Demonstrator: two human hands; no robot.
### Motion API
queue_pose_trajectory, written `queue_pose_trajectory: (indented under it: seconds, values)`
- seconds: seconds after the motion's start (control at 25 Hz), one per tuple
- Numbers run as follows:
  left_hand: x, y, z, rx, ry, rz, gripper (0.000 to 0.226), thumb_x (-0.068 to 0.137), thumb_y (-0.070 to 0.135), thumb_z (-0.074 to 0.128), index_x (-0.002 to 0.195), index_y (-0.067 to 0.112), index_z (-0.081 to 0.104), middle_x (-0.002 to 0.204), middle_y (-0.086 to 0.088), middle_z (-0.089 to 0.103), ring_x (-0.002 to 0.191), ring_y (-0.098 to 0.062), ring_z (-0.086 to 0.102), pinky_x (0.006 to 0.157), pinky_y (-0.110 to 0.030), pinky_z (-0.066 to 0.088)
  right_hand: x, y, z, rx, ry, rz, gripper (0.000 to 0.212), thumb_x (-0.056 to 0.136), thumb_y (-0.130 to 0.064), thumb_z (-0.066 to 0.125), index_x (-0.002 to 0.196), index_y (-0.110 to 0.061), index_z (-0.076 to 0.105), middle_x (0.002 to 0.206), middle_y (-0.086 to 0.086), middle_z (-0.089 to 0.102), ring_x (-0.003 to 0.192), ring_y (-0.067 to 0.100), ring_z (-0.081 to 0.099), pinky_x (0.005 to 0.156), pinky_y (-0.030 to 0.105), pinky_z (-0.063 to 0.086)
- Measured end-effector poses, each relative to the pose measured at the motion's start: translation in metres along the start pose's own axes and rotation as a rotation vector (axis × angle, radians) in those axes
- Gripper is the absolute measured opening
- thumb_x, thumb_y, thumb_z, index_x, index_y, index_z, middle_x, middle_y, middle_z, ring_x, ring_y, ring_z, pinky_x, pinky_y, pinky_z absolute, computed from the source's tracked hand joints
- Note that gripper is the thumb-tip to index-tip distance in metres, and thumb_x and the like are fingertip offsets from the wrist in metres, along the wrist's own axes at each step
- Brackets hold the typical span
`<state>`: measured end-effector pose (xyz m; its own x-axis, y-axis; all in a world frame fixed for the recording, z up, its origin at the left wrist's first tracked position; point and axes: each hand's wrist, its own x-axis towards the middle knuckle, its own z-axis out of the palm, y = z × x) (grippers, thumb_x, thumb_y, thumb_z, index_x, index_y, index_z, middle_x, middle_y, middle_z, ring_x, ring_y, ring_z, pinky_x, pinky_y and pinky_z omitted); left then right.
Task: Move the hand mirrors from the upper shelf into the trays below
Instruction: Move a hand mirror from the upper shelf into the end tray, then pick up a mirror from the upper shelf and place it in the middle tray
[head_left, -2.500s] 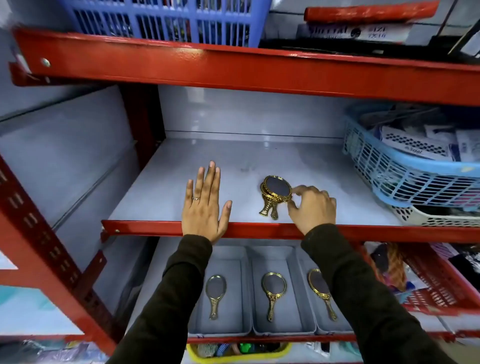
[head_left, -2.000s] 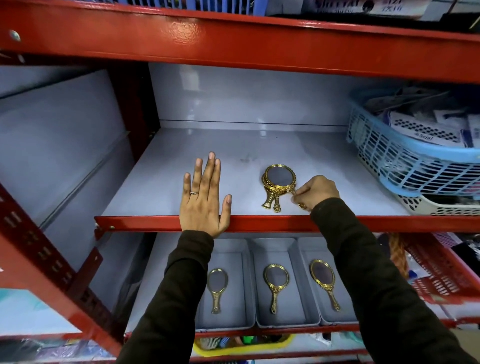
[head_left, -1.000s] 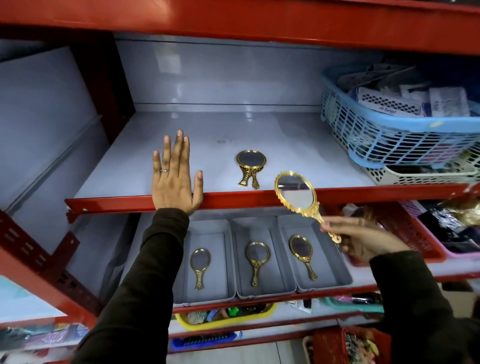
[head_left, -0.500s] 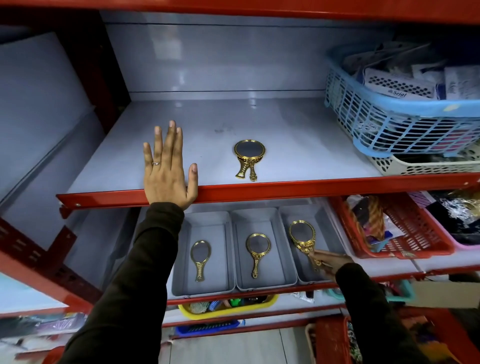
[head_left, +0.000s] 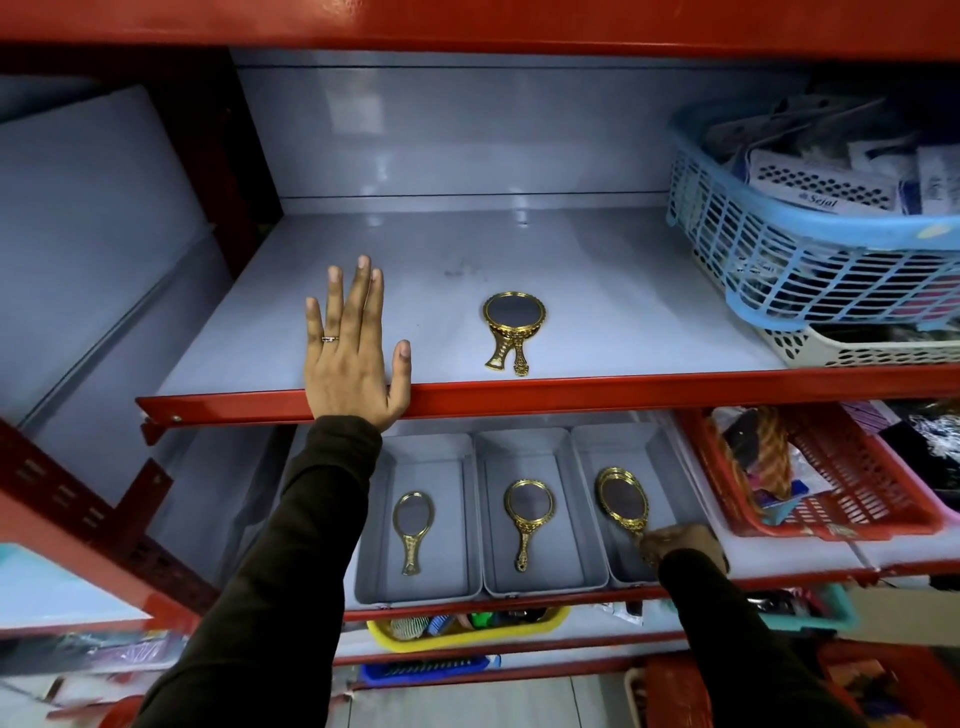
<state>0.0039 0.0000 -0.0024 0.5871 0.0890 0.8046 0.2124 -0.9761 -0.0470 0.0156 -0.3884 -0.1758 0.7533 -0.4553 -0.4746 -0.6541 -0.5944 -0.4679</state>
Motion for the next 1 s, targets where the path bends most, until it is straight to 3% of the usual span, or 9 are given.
queue_pose_trajectory:
  seconds: [0.16,0.24,0.36,0.4,0.48,0.56,0.68,0.84,1.0]
  values:
    - [0.001,0.0,-0.002,0.0,-0.008,-0.007,0.072,0.093,0.045,0.018,0.155,0.009,0.015,0.162,-0.007,0.014,0.151,-0.022,0.001,0.124,-0.041,0.0,-0.029,-0.02,-0.028,0.096,-0.073,-0.138,0.018,0.077,-0.016,0.081,0.09,-0.005,0.077,0.102,0.015,0.078,0.092,0.029,0.073,0.095,0.043,0.056]
    - [0.0,0.001,-0.003,-0.007,-0.01,-0.015,0.071,0.093,0.045,0.018,0.155,0.009,0.015,0.162,-0.007,0.014,0.151,-0.022,0.0,0.124,-0.041,0.0,-0.061,-0.047,-0.062,0.241,-0.27,-0.236,0.022,0.073,-0.019,0.085,0.086,-0.005,0.074,0.092,0.016,0.079,0.078,0.026,0.077,0.075,0.037,0.063]
    - [0.0,0.002,-0.003,-0.006,-0.02,-0.019,0.071,0.094,0.045,0.017,0.155,0.01,0.015,0.163,-0.007,0.014,0.151,-0.022,0.001,0.124,-0.04,-0.001,-0.117,-0.107,-0.11,0.427,-0.531,-0.685,0.037,0.063,-0.036,0.087,0.088,-0.01,0.08,0.08,0.009,0.08,0.06,0.01,0.073,0.049,0.021,0.058]
    - [0.0,0.002,-0.003,-0.006,-0.023,-0.021,0.071,0.093,0.045,0.019,0.155,0.01,0.014,0.163,-0.007,0.013,0.151,-0.022,0.001,0.124,-0.04,-0.001,-0.133,-0.13,-0.117,0.497,-0.507,-0.808,0.033,0.066,-0.036,0.087,0.087,-0.011,0.081,0.08,0.008,0.08,0.057,0.009,0.071,0.046,0.02,0.055]
    - [0.0,0.001,-0.004,-0.006,-0.027,-0.028,0.073,0.092,0.044,0.024,0.156,0.01,0.014,0.163,-0.007,0.012,0.151,-0.022,0.001,0.124,-0.039,-0.003,-0.147,-0.179,-0.114,0.511,-0.236,-0.891,0.027,0.068,-0.034,0.086,0.08,-0.01,0.081,0.074,0.009,0.078,0.055,0.011,0.066,0.046,0.023,0.054]
    - [0.001,0.0,-0.005,-0.01,-0.028,-0.032,0.073,0.091,0.043,0.027,0.155,0.01,0.015,0.163,-0.007,0.012,0.151,-0.023,0.002,0.123,-0.039,-0.003,-0.15,-0.223,-0.095,0.265,0.058,-0.885,0.035,0.069,-0.04,0.085,0.077,-0.006,0.078,0.073,0.009,0.075,0.062,0.019,0.067,0.059,0.029,0.057]
    - [0.001,0.0,-0.005,-0.003,-0.041,-0.027,0.073,0.091,0.042,0.027,0.155,0.009,0.016,0.163,-0.007,0.012,0.152,-0.024,0.003,0.123,-0.039,-0.003,-0.146,-0.255,-0.062,-0.096,0.128,-0.716,0.053,0.062,-0.045,0.088,0.094,-0.007,0.068,0.082,0.005,0.066,0.076,0.026,0.067,0.067,0.028,0.051]
    - [0.002,-0.001,-0.004,-0.002,-0.057,-0.025,0.074,0.09,0.042,0.03,0.155,0.01,0.015,0.163,-0.006,0.01,0.152,-0.025,0.005,0.123,-0.039,-0.004,-0.128,-0.267,-0.052,-0.042,-0.041,-0.583,0.063,0.062,-0.029,0.091,0.113,-0.005,0.064,0.103,0.013,0.076,0.093,0.028,0.075,0.087,0.038,0.061]
    - [0.002,-0.001,-0.004,-0.003,-0.054,-0.025,0.074,0.09,0.042,0.031,0.155,0.009,0.016,0.163,-0.006,0.01,0.152,-0.024,0.005,0.123,-0.038,-0.005,-0.128,-0.26,-0.067,0.306,-0.363,-0.5,0.047,0.071,-0.003,0.085,0.112,0.011,0.067,0.1,0.024,0.074,0.082,0.026,0.074,0.08,0.038,0.063]
